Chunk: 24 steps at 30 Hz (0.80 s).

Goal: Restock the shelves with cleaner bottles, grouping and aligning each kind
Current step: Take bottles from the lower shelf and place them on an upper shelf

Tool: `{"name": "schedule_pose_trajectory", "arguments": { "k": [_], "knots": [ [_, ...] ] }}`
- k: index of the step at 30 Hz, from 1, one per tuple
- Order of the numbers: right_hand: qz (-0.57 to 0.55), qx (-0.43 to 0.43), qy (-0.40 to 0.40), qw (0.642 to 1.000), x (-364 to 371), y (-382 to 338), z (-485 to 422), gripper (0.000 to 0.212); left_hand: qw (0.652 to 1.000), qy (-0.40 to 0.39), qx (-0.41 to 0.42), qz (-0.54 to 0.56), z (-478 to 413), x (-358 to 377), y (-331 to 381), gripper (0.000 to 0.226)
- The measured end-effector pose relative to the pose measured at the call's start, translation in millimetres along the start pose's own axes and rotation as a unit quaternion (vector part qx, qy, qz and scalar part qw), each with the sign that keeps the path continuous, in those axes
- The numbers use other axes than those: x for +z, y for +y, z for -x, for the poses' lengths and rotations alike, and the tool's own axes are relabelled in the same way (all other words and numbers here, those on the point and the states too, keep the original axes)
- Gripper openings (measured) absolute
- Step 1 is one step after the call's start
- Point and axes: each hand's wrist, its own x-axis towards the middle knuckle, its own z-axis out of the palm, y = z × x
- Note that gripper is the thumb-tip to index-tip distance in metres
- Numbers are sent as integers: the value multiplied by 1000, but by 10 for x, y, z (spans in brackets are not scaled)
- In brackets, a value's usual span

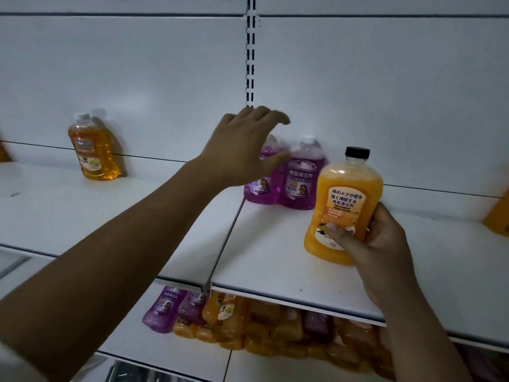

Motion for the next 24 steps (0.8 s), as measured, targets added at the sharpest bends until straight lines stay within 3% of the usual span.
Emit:
{"name": "schedule_pose_trajectory", "arguments": {
  "k": [6,13,19,24],
  "knots": [
    [-29,11,-67,997,488,-109,-1,59,989,-19,-144,-25,1271,-363,-415,59],
    [-63,-2,-187,980,1476,-317,215,42,938,-25,-335,-81,2764,-915,-713,69],
    [-58,-30,-262,963,2409,-636,491,52,913,-16,-395,-104,3423,-1301,-1109,68],
    [-62,-44,-295,952,3359,-878,801,48,899,-33,-416,-130,4049,-1679,-1723,69]
  ]
}}
